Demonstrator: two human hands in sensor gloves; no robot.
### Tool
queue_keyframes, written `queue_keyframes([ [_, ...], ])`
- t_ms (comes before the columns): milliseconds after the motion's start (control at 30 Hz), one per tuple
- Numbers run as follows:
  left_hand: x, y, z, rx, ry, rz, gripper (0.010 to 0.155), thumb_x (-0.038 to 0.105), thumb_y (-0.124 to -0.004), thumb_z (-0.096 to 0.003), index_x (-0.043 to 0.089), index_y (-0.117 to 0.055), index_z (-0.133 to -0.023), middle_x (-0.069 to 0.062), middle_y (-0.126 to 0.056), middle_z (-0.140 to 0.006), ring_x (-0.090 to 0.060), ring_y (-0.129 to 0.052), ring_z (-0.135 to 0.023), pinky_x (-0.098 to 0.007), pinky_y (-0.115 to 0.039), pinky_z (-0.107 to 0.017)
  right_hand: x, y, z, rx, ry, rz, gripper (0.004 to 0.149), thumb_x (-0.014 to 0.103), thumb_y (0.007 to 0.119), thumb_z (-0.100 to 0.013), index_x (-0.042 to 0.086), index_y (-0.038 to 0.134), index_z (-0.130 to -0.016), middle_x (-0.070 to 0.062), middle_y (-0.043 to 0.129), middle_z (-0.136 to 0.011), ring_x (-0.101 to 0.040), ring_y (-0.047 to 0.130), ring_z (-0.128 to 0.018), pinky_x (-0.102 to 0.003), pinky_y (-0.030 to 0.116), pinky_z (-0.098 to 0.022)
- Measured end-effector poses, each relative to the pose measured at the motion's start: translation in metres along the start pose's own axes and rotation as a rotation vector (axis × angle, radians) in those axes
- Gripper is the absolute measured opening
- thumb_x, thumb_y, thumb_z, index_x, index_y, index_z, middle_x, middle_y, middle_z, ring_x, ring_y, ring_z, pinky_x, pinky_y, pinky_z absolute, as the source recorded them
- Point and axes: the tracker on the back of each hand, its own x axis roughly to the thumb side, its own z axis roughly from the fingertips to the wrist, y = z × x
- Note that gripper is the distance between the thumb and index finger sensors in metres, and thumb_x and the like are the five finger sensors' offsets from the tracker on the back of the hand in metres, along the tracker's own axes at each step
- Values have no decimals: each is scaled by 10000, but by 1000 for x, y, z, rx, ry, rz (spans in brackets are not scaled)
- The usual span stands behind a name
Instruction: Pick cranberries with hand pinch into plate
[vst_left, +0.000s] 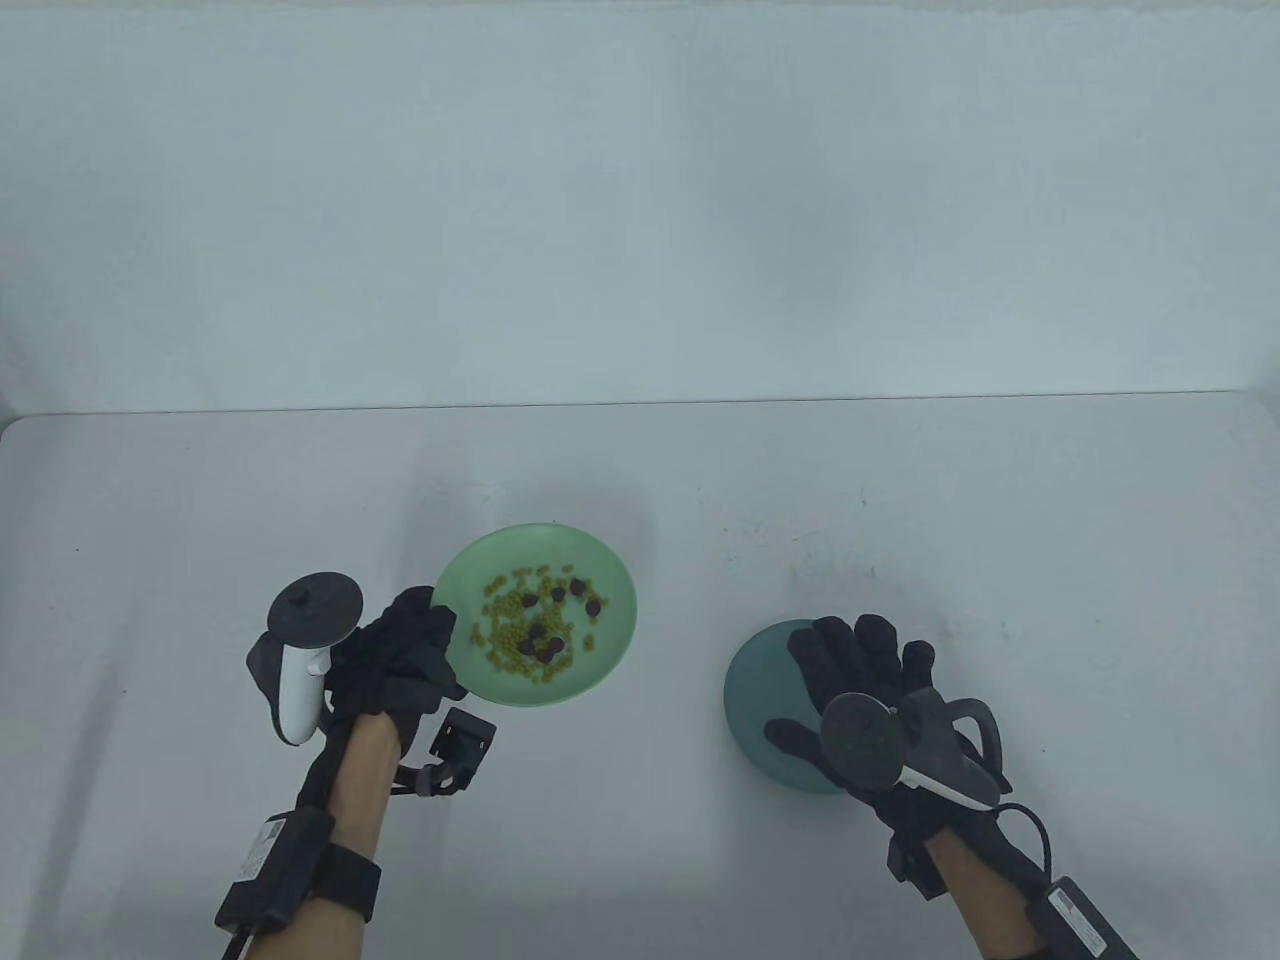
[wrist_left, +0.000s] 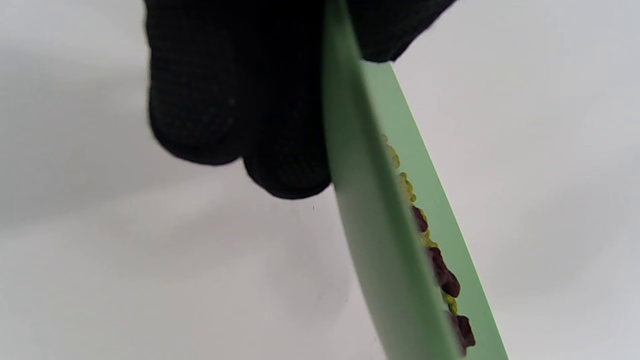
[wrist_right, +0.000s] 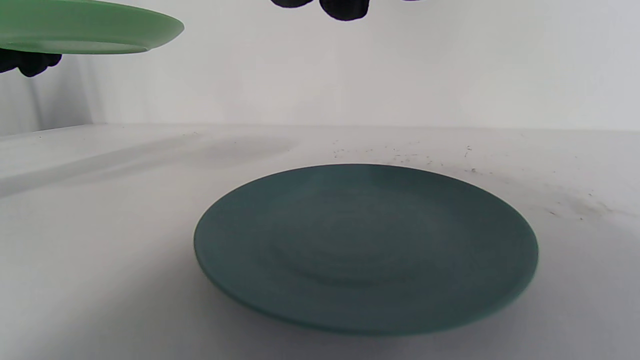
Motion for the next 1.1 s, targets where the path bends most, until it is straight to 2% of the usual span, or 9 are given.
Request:
queue_keyframes([
  [267, -2, -36, 1, -62, -11, -4, 529, 216, -654, -593, -23, -539, -1050, -174, -836, -837, -221, -1079, -509, -323, -947, -391, -1, 0, 0, 1, 8, 9, 879, 704, 447, -518, 164, 315, -1199, -157, 359, -1267, -552, 349, -1129, -743, 324, -737],
  [433, -12, -46, -2, -69, -8, 2, 530, 218, -652, -592, -22, -536, -1050, -173, -833, -839, -219, -1081, -513, -318, -950, -394, -4, 1, 0, 3, 24, 13, 880, 703, 448, -518, 161, 315, -1199, -157, 362, -1266, -552, 349, -1129, -742, 325, -737],
  [900, -20, -47, -8, -83, -7, 0, 534, 219, -653, -593, -24, -534, -1053, -174, -836, -840, -214, -1086, -517, -307, -959, -395, 0, 2, -1, 0, 27, 60, 874, 701, 451, -520, 165, 314, -1197, -157, 357, -1265, -555, 353, -1125, -739, 334, -739],
  [1100, -19, -47, -8, -82, -21, -12, 538, 215, -655, -592, -30, -531, -1054, -179, -839, -836, -210, -1091, -512, -296, -966, -387, 9, -18, -4, -52, 17, 68, 842, 684, 480, -535, 183, 341, -1196, -144, 381, -1264, -544, 409, -1130, -721, 377, -753],
])
